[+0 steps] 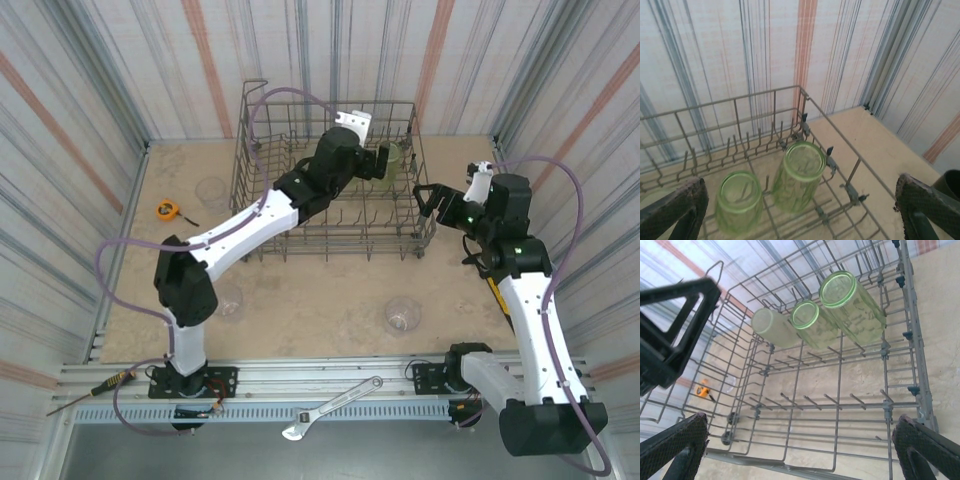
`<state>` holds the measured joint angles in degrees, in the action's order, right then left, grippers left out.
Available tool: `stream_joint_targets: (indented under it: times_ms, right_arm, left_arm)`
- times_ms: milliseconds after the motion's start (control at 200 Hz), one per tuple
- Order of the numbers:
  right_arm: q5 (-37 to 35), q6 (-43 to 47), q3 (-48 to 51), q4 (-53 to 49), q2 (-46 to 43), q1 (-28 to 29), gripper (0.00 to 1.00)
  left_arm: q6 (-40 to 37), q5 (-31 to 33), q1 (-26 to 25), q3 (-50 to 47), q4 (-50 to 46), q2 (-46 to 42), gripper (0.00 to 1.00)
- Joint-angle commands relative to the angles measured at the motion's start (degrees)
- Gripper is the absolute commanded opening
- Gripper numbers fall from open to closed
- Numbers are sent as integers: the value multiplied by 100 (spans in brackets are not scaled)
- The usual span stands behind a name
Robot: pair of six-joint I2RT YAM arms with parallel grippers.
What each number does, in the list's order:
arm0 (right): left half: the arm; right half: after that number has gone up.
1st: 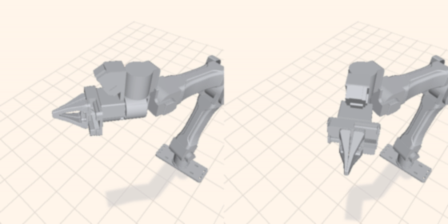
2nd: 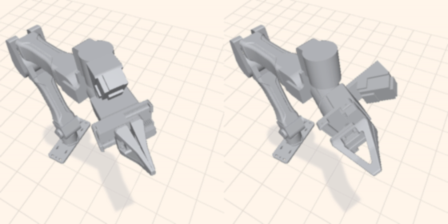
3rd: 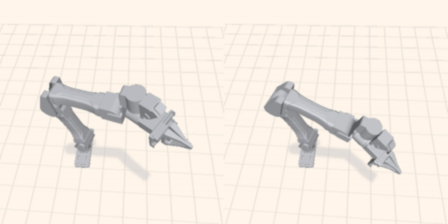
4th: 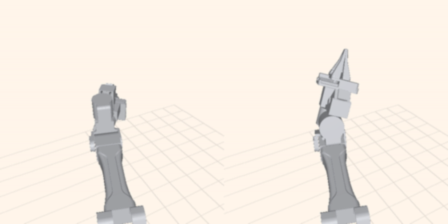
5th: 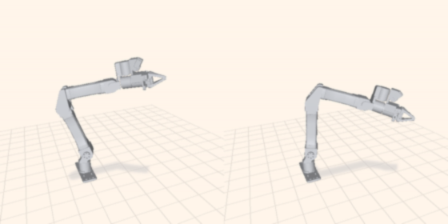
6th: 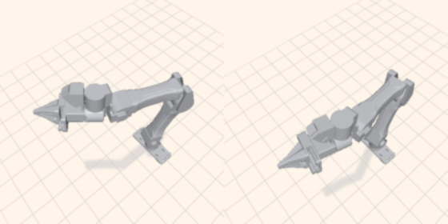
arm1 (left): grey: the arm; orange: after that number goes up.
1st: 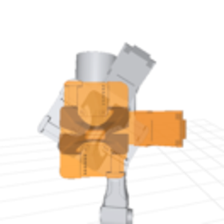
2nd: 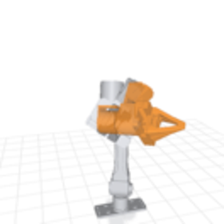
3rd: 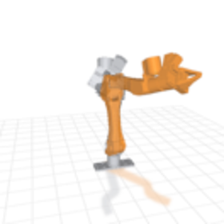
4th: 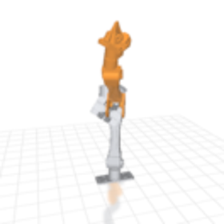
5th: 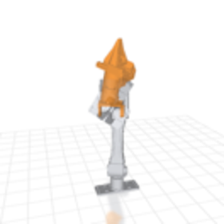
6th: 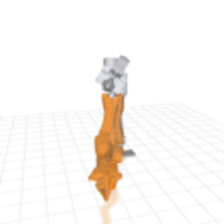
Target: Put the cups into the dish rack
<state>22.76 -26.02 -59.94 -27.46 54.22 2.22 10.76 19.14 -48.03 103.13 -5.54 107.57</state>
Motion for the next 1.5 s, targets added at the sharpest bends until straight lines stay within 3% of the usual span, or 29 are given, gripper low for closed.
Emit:
stream_joint_targets:
  times_ms: [0,421,696,967,1348,1498]
  right_arm:
    - [133,196,-219,-474,62,-51,99]
    - [-365,168,-426,-835,141,-55,99]
    - [-912,235,-669,-1208,619,-155,99]
    - [-1055,510,-1360,-1620,1286,-494,99]
    - [-1280,553,-2091,-1915,2282,-950,99]
    - [-1321,622,-2269,-1917,2663,-1276,99]
  left_arm:
    - [37,93,-24,-358,-224,-592,99]
    - [-428,-345,312,-1169,-1296,-1901,99]
    - [-347,-899,1112,-1954,-1497,-2737,99]
    - [-493,-1234,1918,-2276,-1633,-2909,99]
    - [-796,-1418,1923,-2477,-1790,-3154,99]
    - [-843,-1166,1921,-2648,-1659,-3366,99]
